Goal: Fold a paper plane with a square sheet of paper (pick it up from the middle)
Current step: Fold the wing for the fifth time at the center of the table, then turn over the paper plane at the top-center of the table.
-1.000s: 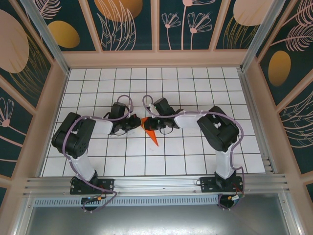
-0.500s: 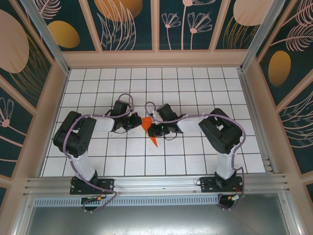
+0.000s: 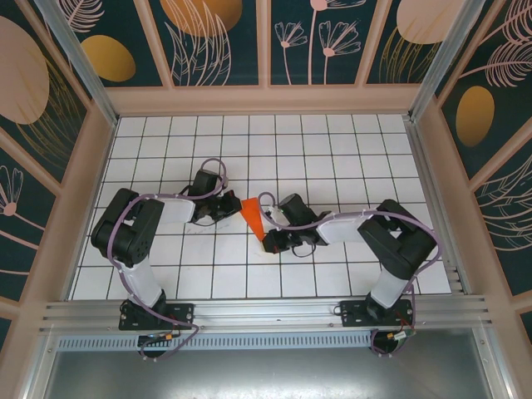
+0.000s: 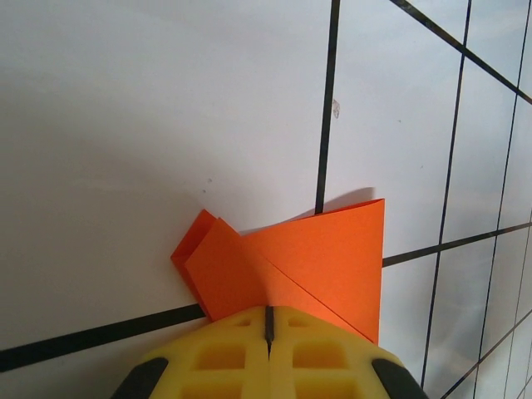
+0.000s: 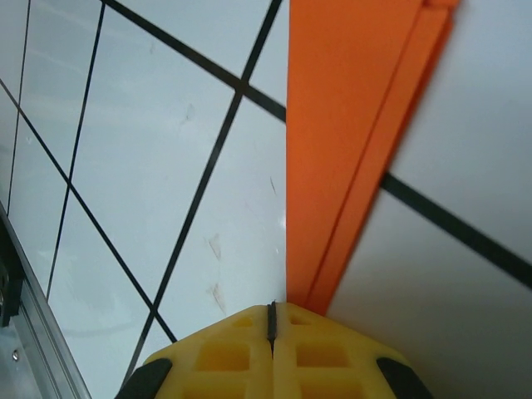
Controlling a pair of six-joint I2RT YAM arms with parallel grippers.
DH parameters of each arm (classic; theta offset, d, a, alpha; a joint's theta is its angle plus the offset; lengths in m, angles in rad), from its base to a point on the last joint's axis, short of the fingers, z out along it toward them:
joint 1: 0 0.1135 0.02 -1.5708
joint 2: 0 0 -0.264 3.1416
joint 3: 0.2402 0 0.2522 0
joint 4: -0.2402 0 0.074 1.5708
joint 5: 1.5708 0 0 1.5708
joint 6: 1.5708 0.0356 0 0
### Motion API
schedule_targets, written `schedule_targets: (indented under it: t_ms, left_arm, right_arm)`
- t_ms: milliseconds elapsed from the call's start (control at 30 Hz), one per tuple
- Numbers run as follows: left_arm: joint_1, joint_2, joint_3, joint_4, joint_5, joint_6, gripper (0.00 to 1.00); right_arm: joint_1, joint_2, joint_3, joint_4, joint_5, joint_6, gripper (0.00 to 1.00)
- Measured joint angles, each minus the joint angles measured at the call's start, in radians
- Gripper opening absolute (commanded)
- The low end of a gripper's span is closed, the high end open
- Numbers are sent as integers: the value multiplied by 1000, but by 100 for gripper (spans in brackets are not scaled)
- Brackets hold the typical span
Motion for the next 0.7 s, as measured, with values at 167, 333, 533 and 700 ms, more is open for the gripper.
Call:
schedule_targets:
  t_ms: [167,333,533,700]
  left_arm:
    - [-6,0,17,-6,-32,0,14]
    - [-18,-61,40,-87,-127,-17,42]
    - [-96,-201,85,-207,-282,-50,62]
    - [-212,-211,147,-317,-441,-103,72]
  right_arm:
    - [6,-68,-8,-51,55,22,1]
    - [-9,-187,7,-57,171,66,35]
    - [-115,-306,5,-38,304,130,59]
    - [-211,-344,-40,-31,371,163,69]
